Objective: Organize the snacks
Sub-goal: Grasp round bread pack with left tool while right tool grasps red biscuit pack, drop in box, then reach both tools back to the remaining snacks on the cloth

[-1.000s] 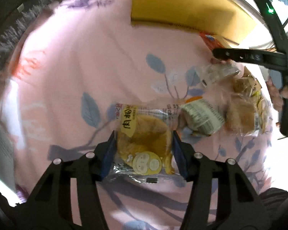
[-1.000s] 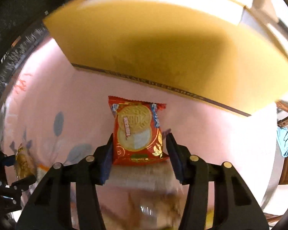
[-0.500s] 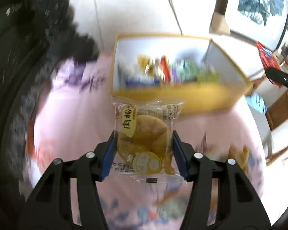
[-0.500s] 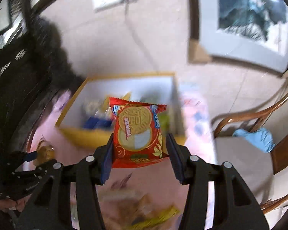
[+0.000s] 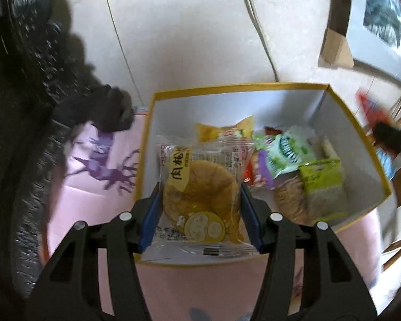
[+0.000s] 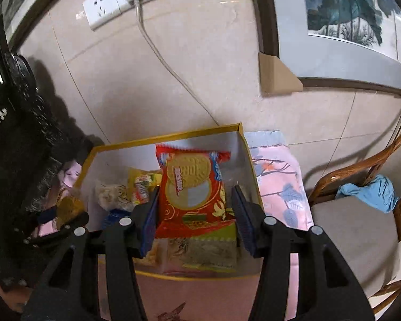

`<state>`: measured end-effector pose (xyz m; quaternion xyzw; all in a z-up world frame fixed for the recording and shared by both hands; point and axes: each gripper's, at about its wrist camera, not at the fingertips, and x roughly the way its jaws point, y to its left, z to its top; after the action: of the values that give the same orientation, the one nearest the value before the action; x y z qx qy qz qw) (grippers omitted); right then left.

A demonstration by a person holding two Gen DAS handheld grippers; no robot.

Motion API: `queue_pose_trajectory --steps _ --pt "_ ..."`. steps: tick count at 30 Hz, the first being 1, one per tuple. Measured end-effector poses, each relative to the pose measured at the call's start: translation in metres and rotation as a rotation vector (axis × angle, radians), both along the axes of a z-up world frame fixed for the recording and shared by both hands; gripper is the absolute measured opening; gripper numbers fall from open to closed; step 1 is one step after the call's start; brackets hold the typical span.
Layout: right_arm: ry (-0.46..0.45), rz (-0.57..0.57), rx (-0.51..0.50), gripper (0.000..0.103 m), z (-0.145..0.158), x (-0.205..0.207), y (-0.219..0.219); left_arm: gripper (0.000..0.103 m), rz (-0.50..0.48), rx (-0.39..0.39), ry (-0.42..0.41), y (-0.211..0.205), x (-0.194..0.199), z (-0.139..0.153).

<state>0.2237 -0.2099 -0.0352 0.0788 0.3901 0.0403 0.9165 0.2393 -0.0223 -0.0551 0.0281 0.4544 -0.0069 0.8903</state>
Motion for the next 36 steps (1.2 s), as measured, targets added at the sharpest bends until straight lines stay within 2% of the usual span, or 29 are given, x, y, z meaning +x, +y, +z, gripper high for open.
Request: queue_pose_trajectory --steps 3,4,5,6,8,10,13,15,17,18,21,24,26,27,29,31,32,33,34,35,36 --pt "-0.006 0.003 -0.009 0.054 -0.004 0.003 0.001 0.059 -0.003 0.01 -0.007 -0.005 0.004 0.0" --pt "-0.008 -0.003 -0.002 0.061 -0.003 0.004 -0.001 0.087 0.002 0.009 -0.017 -0.006 0.005 0.001" --pt "-0.001 0.0 -0.004 0.092 -0.003 0.005 -0.001 0.101 0.025 0.013 -0.035 -0.006 0.005 0.004" --pt "0.029 0.004 -0.019 0.102 -0.003 0.007 -0.001 0.101 0.048 0.017 -0.056 -0.005 0.001 0.008" --pt "0.029 -0.001 -0.052 0.102 0.002 -0.003 -0.004 0.101 0.067 0.008 -0.064 -0.001 -0.005 0.012" --pt "0.045 0.012 -0.106 0.102 0.004 -0.019 -0.008 0.101 0.068 -0.022 -0.024 0.007 -0.019 0.013" --pt "0.064 0.057 -0.213 0.102 0.0 -0.064 -0.016 0.101 0.052 -0.055 0.013 0.019 -0.052 0.004" --pt "0.127 0.1 -0.276 0.102 -0.018 -0.092 -0.018 0.101 0.018 -0.042 0.062 0.021 -0.08 -0.011" --pt "0.238 0.112 -0.323 0.102 -0.053 -0.12 -0.021 0.101 -0.037 0.0 0.106 0.018 -0.112 -0.03" --pt "0.277 0.113 -0.31 0.102 -0.067 -0.128 -0.022 0.101 -0.065 0.021 0.116 0.015 -0.123 -0.038" --pt "0.385 0.132 -0.186 0.102 -0.11 -0.151 -0.018 0.101 -0.222 0.134 0.14 -0.002 -0.17 -0.065" --pt "0.426 0.126 -0.073 0.102 -0.135 -0.158 -0.008 0.101 -0.397 0.179 0.112 -0.015 -0.21 -0.084" --pt "0.394 0.051 -0.003 0.102 -0.142 -0.156 -0.008 0.101 -0.475 0.223 0.089 -0.022 -0.226 -0.097" --pt "0.374 0.028 -0.01 0.102 -0.143 -0.154 -0.007 0.101 -0.509 0.211 0.076 -0.022 -0.231 -0.102" --pt "0.382 0.034 -0.064 0.102 -0.145 -0.147 0.004 0.101 -0.509 0.167 0.058 -0.019 -0.23 -0.108" --pt "0.383 0.078 -0.064 0.077 -0.145 -0.146 0.016 0.101 -0.483 0.073 0.074 -0.007 -0.223 -0.115" --pt "0.388 0.09 -0.055 0.07 -0.148 -0.147 0.023 0.099 -0.449 0.009 0.105 0.001 -0.218 -0.122" --pt "0.385 0.074 -0.1 0.069 -0.153 -0.148 0.03 0.097 -0.421 -0.038 0.141 0.007 -0.214 -0.126" --pt "0.376 0.054 -0.113 0.067 -0.153 -0.15 0.033 0.089 -0.394 -0.11 0.182 0.013 -0.212 -0.129" --pt "0.388 0.032 -0.101 0.064 -0.152 -0.151 0.033 0.074 -0.379 -0.115 0.178 0.014 -0.212 -0.128" --pt "0.406 0.01 -0.07 0.062 -0.151 -0.153 0.031 0.062 -0.401 -0.079 0.179 0.01 -0.215 -0.125"
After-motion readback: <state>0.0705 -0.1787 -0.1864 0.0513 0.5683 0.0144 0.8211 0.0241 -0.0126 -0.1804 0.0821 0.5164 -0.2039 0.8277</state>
